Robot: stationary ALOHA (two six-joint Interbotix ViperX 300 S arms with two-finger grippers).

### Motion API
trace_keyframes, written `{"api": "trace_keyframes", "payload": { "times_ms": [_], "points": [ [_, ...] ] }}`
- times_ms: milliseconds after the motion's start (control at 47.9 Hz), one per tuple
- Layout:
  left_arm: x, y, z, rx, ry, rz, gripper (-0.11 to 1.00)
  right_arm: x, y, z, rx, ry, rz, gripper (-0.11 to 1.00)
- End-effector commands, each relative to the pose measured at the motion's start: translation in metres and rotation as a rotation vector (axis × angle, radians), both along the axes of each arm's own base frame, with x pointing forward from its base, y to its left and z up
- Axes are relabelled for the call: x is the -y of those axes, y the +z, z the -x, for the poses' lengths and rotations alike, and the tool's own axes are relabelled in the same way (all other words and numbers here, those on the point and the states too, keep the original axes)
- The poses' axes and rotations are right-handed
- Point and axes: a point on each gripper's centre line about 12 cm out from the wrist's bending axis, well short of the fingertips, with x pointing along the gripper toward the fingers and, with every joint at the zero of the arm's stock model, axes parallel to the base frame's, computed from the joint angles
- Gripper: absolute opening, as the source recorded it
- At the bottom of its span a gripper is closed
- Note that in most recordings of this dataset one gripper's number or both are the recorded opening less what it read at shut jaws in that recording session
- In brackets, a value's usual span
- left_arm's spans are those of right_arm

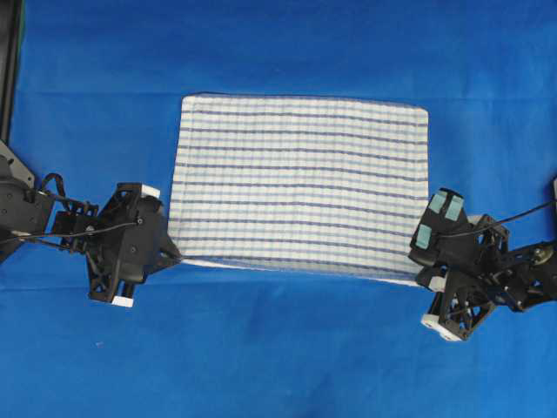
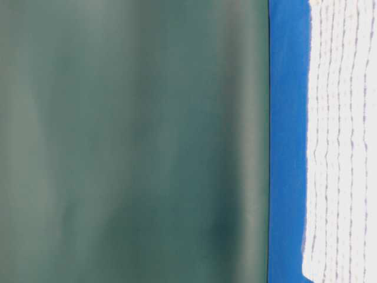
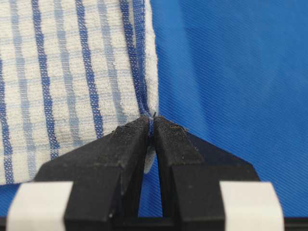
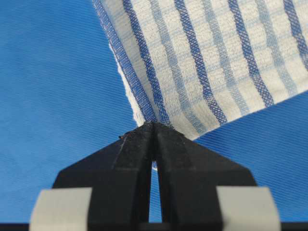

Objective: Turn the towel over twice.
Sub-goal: 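Swing the towel over and lay it flat, held edge nearest, then open both grippers and pull them back to the sides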

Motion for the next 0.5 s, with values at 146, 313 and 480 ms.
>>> {"api": "trace_keyframes", "payload": {
  "times_ms": [146, 313, 480],
  "points": [
    [0.0036, 0.0051, -0.0058, 0.022, -0.005, 0.007, 0.04, -0.0035, 0.0071, -0.0052, 0.030, 0.024, 0.008, 0.02],
    [0.0048, 0.0071, -0.0087, 0.031, -0.007, 0.010, 0.04, -0.0023, 0.0076, -0.0061, 0.038, 0.043, 0.027, 0.02],
    [0.0055, 0.0091, -0.0116, 0.038, -0.004, 0.013, 0.04, -0.0012, 0.0088, -0.0070, 0.046, 0.050, 0.034, 0.02]
  ]
}}
